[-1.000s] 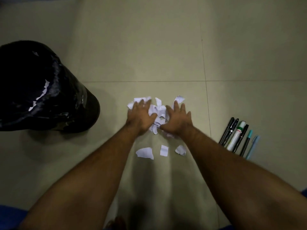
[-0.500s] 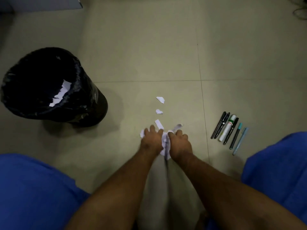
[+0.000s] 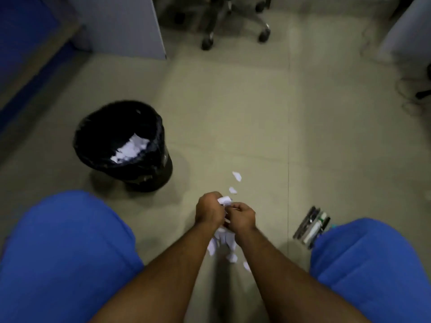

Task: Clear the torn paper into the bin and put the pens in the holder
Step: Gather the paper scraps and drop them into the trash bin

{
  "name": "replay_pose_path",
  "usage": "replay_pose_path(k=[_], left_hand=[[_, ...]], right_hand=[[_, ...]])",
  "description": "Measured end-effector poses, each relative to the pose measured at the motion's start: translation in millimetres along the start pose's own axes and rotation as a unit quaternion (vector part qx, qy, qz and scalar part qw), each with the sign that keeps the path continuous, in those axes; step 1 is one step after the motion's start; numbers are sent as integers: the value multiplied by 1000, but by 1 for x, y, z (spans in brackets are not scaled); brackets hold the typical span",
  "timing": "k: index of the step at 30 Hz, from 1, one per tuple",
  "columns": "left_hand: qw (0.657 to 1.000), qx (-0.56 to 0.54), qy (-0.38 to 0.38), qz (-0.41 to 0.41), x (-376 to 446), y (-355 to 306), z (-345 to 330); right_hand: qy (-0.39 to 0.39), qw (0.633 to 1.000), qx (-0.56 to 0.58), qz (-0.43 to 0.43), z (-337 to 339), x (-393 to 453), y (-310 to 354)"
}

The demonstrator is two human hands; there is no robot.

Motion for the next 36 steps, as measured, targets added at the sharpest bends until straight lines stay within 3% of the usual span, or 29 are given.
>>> replay_pose_path(k=[5,12,17,23,28,32,36], left_hand=[[998,-45,-22,-28,15,-44,59],[985,-151,-69,-50,27,-75,122],[967,-185,-159,-74,36,-80,185],[943,-165,-288,-31,48,-52,286],[958,-114,-264,11,67,-18,324],[966,-77,-244,49,75,7,322],[960,-61,-265,72,72,20,304]], right_hand=[[43,990,131,-3,-31,-26,78],[84,983,155,47,-67,-32,138],[135,972,182,61,-122,-47,171],[217,961,152,77,-219,-92,201],[256,961,93,51,-271,-112,203],[243,969,49,5,-277,-107,199],[184,977,32,105,-274,-92,189]])
Point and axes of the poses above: each hand's wrist, its own x-axis towards the middle knuckle, its own z-axis out of the back of the hand, y = z × x, the point moved 2 cm from there along x, towards the middle knuckle, and after that the axes turned 3 degrees about -y, right-handed, at the moved point
